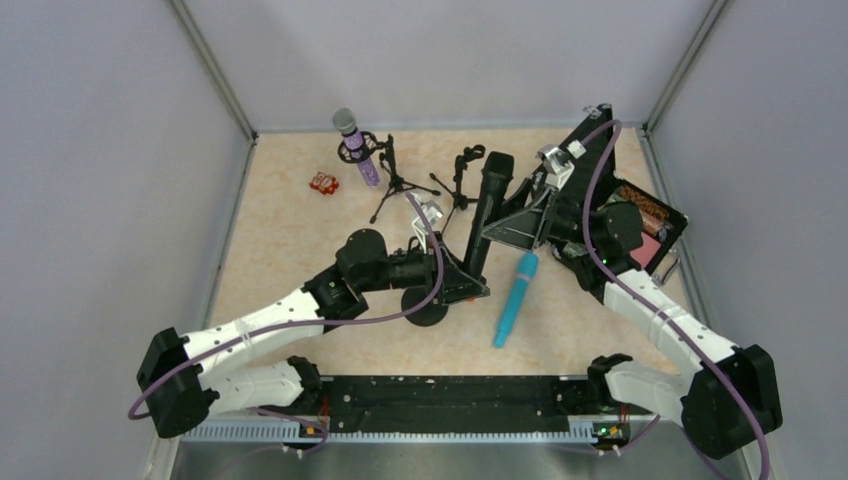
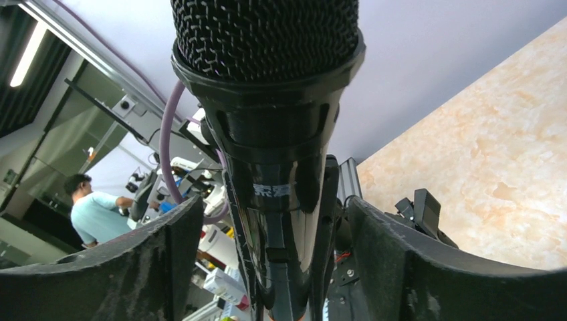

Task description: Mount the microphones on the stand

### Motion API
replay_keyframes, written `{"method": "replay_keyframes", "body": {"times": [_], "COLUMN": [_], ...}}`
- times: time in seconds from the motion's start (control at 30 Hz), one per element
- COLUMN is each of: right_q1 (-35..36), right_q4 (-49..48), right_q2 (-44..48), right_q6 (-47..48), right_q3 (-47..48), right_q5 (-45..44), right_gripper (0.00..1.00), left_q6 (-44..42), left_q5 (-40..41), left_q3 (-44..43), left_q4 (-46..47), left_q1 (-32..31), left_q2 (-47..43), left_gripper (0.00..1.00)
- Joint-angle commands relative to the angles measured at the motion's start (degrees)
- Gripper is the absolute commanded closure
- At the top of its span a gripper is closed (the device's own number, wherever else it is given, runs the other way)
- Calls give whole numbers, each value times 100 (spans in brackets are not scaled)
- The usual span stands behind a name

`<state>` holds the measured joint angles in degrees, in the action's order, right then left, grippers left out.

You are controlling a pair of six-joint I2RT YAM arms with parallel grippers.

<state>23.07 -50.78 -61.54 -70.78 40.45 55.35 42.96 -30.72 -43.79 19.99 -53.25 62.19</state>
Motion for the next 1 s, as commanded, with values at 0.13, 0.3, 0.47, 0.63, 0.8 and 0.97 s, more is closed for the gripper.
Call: {"method": "replay_keyframes", "body": {"times": [0.13, 0.3, 0.47, 0.63, 0.8, 0.97], "right_q1": [65, 118, 126, 125, 123, 120], "right_q4": [-1280, -1861, -1978, -1741, -1143, -543], "right_q2": [-281, -530, -649, -628, -510, -336], "right_q6": [-617, -1002, -1083, -868, -399, 28], "right_q3": [-17, -87, -81, -90, -72, -63], "right_q5": [-95, -25, 107, 140, 87, -13], "right_gripper": [44, 59, 81, 100, 100, 100], "left_q6": [61, 102, 160, 96, -72, -71], "left_q5": [-119, -174, -212, -60, 211, 197], "left_q3": [-51, -71, -43, 79, 221, 282], "left_q4": [737, 803, 822, 820, 740, 885], "left_q1": [8, 9, 8, 8, 8, 8], "left_q2": [102, 185, 202, 46, -181, -135], "left_gripper": [100, 100, 100, 100, 86, 52]}}
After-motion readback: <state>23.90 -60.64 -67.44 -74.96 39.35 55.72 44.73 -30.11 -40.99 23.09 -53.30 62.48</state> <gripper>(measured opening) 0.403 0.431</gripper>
